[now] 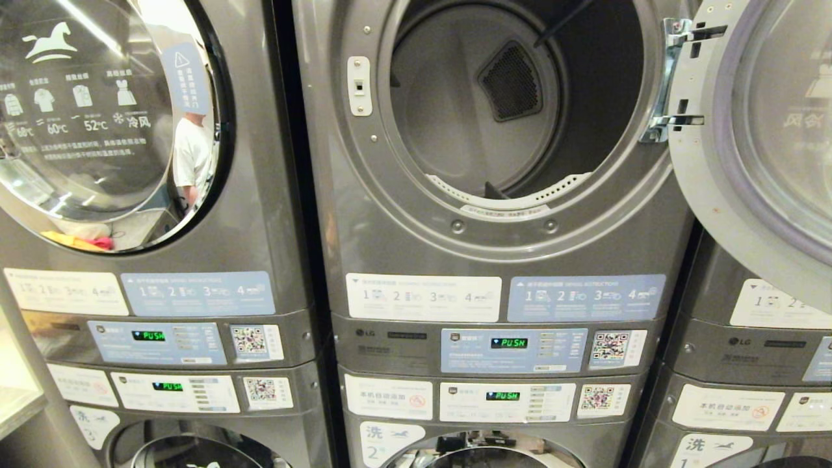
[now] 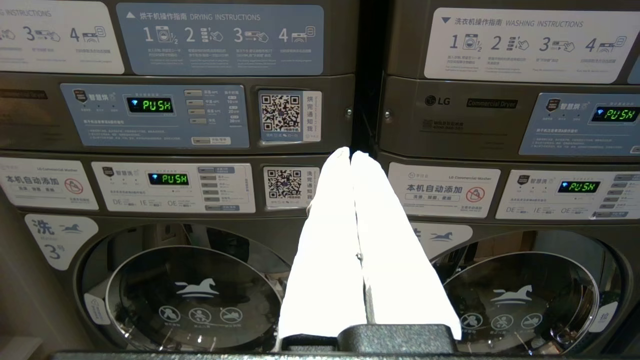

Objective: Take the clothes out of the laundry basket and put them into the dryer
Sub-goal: Open the dryer

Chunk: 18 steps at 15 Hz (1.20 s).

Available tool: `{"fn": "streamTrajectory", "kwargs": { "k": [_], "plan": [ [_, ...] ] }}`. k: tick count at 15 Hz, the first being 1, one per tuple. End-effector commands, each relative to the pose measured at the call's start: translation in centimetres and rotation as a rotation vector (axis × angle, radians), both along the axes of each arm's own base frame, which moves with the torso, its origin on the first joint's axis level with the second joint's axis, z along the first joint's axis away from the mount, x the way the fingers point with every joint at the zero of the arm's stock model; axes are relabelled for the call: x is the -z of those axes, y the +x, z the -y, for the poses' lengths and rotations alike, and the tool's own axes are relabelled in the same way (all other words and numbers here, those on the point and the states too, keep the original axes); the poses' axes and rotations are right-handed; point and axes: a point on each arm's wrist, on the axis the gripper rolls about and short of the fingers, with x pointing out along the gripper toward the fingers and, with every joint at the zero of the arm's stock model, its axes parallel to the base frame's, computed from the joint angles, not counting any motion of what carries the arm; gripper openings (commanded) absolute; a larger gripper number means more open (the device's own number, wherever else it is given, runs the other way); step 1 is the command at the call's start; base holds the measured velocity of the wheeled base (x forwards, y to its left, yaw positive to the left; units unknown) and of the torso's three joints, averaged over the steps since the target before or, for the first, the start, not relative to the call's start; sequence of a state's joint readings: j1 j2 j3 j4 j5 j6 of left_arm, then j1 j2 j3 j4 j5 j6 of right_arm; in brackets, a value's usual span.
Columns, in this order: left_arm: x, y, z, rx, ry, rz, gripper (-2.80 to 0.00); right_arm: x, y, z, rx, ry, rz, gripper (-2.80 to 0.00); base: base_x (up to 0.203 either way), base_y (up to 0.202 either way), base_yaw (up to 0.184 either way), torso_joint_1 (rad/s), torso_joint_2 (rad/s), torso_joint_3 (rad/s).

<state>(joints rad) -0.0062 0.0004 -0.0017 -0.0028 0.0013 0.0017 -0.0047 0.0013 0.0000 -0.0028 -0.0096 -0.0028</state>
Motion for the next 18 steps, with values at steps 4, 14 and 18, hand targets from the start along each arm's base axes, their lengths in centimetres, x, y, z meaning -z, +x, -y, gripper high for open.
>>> {"fn": "streamTrajectory", "kwargs": {
  "k": [4,14,18],
  "plan": [
    [0.00,0.00,0.00,0.000,0.000,0.001,-2.80,0.00,-0.01,0.00,0.000,0.010,0.002,-2.80,0.000,0.000,0.000,0.000,0.00,0.000],
    [0.00,0.00,0.00,0.000,0.000,0.001,-2.80,0.00,-0.02,-0.01,-0.004,-0.003,0.003,-2.80,0.000,0.000,0.000,0.000,0.00,0.000],
    [0.00,0.00,0.00,0.000,0.000,0.001,-2.80,0.03,-0.02,0.00,-0.002,-0.020,0.000,-2.80,0.000,0.000,0.000,0.000,0.00,0.000]
  ]
}}
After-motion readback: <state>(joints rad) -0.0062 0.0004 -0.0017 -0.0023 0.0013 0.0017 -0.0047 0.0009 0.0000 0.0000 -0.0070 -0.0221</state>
